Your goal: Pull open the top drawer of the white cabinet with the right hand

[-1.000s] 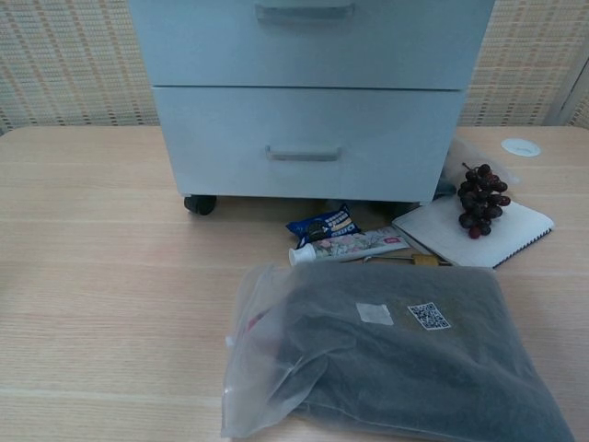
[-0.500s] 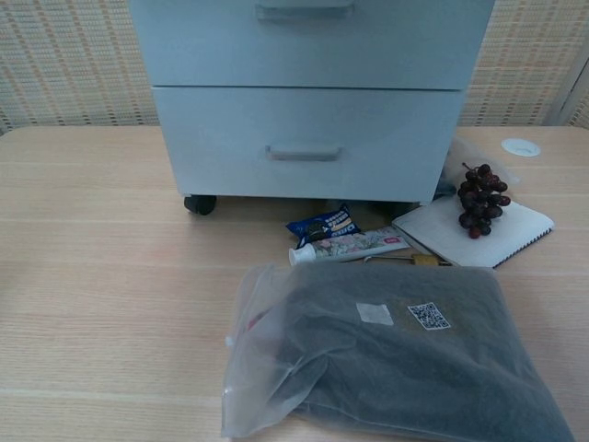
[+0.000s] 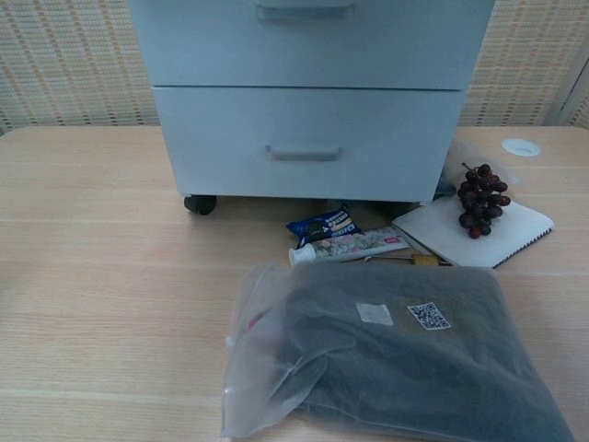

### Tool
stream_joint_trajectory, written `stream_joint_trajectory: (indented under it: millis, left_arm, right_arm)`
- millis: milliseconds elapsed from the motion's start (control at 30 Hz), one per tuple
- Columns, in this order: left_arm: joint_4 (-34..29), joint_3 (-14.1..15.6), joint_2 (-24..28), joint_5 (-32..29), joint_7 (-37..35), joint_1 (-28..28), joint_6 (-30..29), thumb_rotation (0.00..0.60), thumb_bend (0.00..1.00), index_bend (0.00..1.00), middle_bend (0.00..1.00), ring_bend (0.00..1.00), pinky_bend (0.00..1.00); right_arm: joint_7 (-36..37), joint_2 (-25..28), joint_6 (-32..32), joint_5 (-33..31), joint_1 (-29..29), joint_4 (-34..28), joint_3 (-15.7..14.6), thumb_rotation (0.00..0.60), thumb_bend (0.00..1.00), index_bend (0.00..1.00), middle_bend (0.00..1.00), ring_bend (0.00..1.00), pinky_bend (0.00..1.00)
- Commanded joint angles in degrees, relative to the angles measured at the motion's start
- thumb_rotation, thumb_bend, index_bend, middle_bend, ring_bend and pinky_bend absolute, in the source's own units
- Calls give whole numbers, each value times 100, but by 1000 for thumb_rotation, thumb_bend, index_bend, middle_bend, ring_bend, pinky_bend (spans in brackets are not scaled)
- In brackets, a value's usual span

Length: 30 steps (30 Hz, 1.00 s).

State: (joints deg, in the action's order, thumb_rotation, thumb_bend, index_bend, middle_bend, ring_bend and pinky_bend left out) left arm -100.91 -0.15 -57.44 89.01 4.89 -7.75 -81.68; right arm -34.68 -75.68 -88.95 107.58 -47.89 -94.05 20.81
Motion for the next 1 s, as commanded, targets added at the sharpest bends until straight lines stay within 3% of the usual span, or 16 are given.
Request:
stream_joint_trajectory:
  millis: [33,867,1000]
  left_arm:
    - [-3,2,2,3,3,1,-3,600,375,67,0,30,115]
    - [-35,7,10,20,37,-10,3,600,376,65,0,29,115]
    - [-34,7,9,18,36,-12,6,600,376,64,0,29,115]
  right_arm:
    - [-12,14,-11,35,26,-30,-6,600,282,557,918,971,1000]
    - [-53,111,11,239,249,-325,-7,600,282,557,916,971,1000]
    - [-49,128,37,207,311,-362,-26,600,269,485,915,970,1000]
